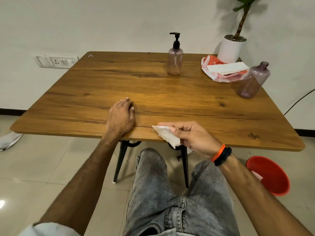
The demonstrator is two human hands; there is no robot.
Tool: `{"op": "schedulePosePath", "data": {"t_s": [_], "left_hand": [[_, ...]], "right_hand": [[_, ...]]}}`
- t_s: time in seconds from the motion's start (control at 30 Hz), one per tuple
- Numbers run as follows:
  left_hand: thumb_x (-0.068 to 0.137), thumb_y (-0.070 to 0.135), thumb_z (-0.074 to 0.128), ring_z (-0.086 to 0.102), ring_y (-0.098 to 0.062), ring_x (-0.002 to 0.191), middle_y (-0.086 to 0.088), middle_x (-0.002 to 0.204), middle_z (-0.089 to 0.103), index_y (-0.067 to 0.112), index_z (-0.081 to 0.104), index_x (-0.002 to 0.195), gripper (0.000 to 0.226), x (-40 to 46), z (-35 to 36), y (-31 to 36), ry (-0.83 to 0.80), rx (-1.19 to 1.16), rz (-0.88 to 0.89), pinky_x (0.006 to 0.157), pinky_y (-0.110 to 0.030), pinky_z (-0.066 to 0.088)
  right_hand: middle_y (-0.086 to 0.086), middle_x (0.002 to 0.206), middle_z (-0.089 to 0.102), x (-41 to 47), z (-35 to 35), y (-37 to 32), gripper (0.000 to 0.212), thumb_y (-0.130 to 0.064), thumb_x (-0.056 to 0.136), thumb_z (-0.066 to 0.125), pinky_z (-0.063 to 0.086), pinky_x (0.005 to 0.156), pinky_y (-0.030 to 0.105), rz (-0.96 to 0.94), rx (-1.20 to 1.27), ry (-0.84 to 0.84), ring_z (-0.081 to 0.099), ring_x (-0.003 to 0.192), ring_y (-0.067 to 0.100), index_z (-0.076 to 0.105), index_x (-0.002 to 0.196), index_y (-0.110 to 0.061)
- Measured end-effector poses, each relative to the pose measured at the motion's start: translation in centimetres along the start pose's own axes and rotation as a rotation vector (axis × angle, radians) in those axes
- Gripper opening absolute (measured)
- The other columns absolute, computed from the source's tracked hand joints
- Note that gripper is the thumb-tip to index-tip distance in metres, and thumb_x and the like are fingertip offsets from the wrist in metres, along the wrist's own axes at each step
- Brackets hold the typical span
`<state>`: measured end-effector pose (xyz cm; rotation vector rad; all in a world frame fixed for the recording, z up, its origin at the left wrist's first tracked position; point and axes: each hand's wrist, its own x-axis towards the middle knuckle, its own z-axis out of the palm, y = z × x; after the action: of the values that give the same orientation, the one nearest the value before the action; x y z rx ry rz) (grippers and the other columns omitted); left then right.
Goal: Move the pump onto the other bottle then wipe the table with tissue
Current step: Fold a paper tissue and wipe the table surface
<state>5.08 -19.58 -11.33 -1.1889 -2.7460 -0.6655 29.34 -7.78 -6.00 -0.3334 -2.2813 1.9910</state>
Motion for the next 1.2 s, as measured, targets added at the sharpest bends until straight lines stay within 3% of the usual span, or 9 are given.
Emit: {"op": "schedulePosePath", "data": {"t_s": [0.07,0.1,0.23,0.4,0.53,0.9,1.03,1.13,1.2], "left_hand": [[0.1,0.031,0.04,0.035,-0.026,0.14,-0.007,0.151,0.042,0.013,0.049,0.139,0.044,0.0,0.0,0.0,0.005,0.002,-0.001,0.116,-0.047,0.025],[0.1,0.031,0.04,0.035,-0.026,0.14,-0.007,0.151,0.042,0.013,0.049,0.139,0.044,0.0,0.0,0.0,0.007,0.004,0.0,0.115,-0.047,0.025],[0.1,0.031,0.04,0.036,-0.026,0.14,-0.007,0.151,0.042,0.013,0.049,0.139,0.044,0.0,0.0,0.0,0.008,-0.001,0.008,0.115,-0.047,0.025],[0.099,0.03,0.042,0.038,-0.026,0.139,-0.007,0.15,0.044,0.012,0.051,0.137,0.044,0.0,0.1,0.1,0.027,0.01,0.0,0.115,-0.045,0.027],[0.099,0.031,0.041,0.037,-0.026,0.139,-0.007,0.15,0.043,0.012,0.051,0.137,0.043,-0.1,0.2,0.2,0.02,0.004,-0.007,0.115,-0.045,0.026],[0.099,0.031,0.041,0.038,-0.026,0.138,-0.007,0.149,0.045,0.012,0.051,0.136,0.044,-0.1,0.0,0.2,0.028,-0.01,-0.01,0.115,-0.045,0.026],[0.098,0.031,0.042,0.039,-0.025,0.137,-0.007,0.149,0.045,0.011,0.052,0.136,0.044,-1.0,-0.3,0.3,0.04,-0.011,-0.002,0.114,-0.044,0.027],[0.099,0.031,0.041,0.037,-0.024,0.139,-0.007,0.15,0.044,0.012,0.051,0.137,0.044,-1.0,-0.3,0.4,0.033,-0.004,-0.008,0.115,-0.044,0.025],[0.099,0.032,0.041,0.036,-0.024,0.139,-0.006,0.15,0.043,0.012,0.05,0.138,0.044,-1.0,-0.3,0.4,0.028,0.003,-0.007,0.116,-0.044,0.024]], "right_hand": [[0.014,0.117,0.067,1.2,-0.6,-0.6,0.031,-0.007,0.099,0.042,0.057,0.07,0.025,0.05,0.346,0.098,0.07,0.091,0.019,0.06,0.125,-0.007],[0.013,0.12,0.066,2.1,-0.9,-0.7,0.03,-0.006,0.099,0.043,0.057,0.075,0.027,0.038,0.326,0.178,0.069,0.096,0.02,0.061,0.123,-0.007],[-0.003,0.126,0.064,5.0,-0.4,-0.4,0.031,-0.017,0.099,0.048,0.044,0.096,0.027,-0.09,-0.471,0.407,0.057,0.115,0.009,0.063,0.126,-0.023],[0.005,0.15,0.04,6.1,1.9,1.4,0.047,-0.006,0.097,0.039,0.021,0.116,0.023,-0.104,-0.969,0.077,0.035,0.14,0.018,0.044,0.142,-0.014],[0.007,0.157,0.026,6.3,2.2,2.1,0.047,-0.009,0.1,0.035,0.012,0.121,0.027,-0.143,-1.101,0.003,0.021,0.146,0.016,0.033,0.147,-0.009],[-0.001,0.153,0.035,2.0,4.4,2.4,0.071,0.014,0.081,0.048,0.025,0.118,0.031,-0.296,-1.086,-0.099,0.028,0.142,0.007,0.04,0.144,-0.016],[-0.007,0.14,0.051,-0.2,4.4,1.8,0.058,0.014,0.087,0.045,0.032,0.112,0.017,-0.28,-0.712,-0.123,0.041,0.132,-0.002,0.055,0.133,-0.019],[-0.011,0.133,0.057,0.2,3.1,0.8,0.055,0.013,0.089,0.041,0.037,0.107,0.017,-0.215,-0.393,0.028,0.047,0.127,-0.005,0.06,0.128,-0.021],[-0.013,0.129,0.06,1.6,2.1,0.6,0.054,0.012,0.09,0.042,0.038,0.109,0.023,-0.208,-0.399,0.177,0.049,0.126,-0.003,0.062,0.125,-0.024]]}}
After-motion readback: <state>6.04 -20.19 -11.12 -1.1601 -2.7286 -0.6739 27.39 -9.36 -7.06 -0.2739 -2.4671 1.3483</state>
